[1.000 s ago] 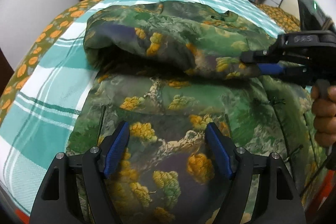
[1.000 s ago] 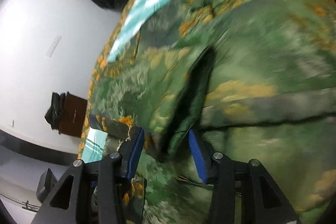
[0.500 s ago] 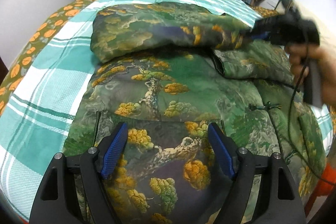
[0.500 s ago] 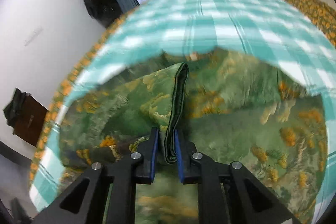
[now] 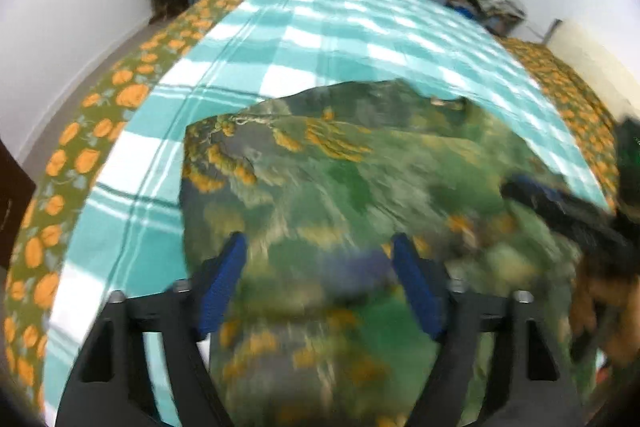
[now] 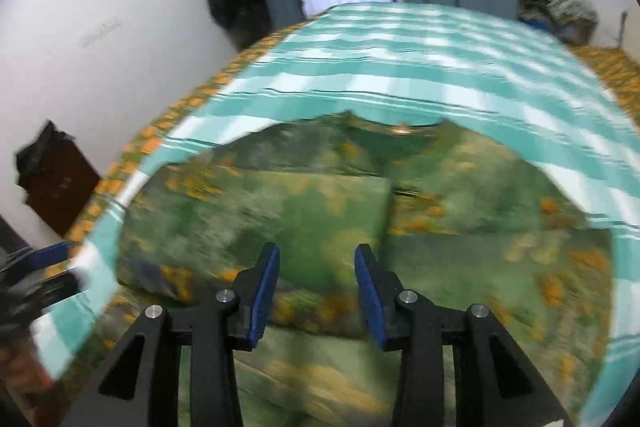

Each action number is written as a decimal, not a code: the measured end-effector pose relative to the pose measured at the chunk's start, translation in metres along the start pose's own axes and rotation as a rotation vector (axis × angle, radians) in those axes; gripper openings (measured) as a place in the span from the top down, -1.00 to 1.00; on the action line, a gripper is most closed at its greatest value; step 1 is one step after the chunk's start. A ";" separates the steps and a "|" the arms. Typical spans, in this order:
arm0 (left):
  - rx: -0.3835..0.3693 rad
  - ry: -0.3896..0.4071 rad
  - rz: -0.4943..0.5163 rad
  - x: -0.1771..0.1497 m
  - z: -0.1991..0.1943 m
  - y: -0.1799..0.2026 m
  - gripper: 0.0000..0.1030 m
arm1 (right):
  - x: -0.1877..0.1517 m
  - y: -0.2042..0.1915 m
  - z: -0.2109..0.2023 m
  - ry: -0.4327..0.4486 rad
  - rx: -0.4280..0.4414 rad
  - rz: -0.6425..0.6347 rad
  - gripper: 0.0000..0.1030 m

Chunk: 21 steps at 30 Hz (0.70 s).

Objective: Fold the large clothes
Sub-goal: 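Grasp the jacket hem with the right gripper and fold it toward the collar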

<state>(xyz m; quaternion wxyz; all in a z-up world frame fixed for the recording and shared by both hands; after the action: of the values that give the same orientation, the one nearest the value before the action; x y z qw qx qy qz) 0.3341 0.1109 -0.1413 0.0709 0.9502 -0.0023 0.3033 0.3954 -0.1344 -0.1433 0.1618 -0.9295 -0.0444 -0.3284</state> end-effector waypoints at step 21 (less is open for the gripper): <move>0.043 0.023 -0.033 0.042 0.033 -0.006 -0.47 | -0.041 0.013 0.068 -0.107 -0.062 0.009 0.31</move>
<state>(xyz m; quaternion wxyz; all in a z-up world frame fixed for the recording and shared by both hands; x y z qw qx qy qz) 0.3877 0.1135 -0.1448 0.0555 0.9479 0.0208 0.3129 0.4059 -0.1233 -0.2223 0.1318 -0.9505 -0.0384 -0.2788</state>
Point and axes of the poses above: each gripper's, at about its wrist camera, not at the fingertips, and z roughly the way its jaws point, y to its right, x to its top, the point moved 2 cm from there along z, roughly the way its jaws point, and after that the axes turned 4 degrees about z, right-handed, at the moved point
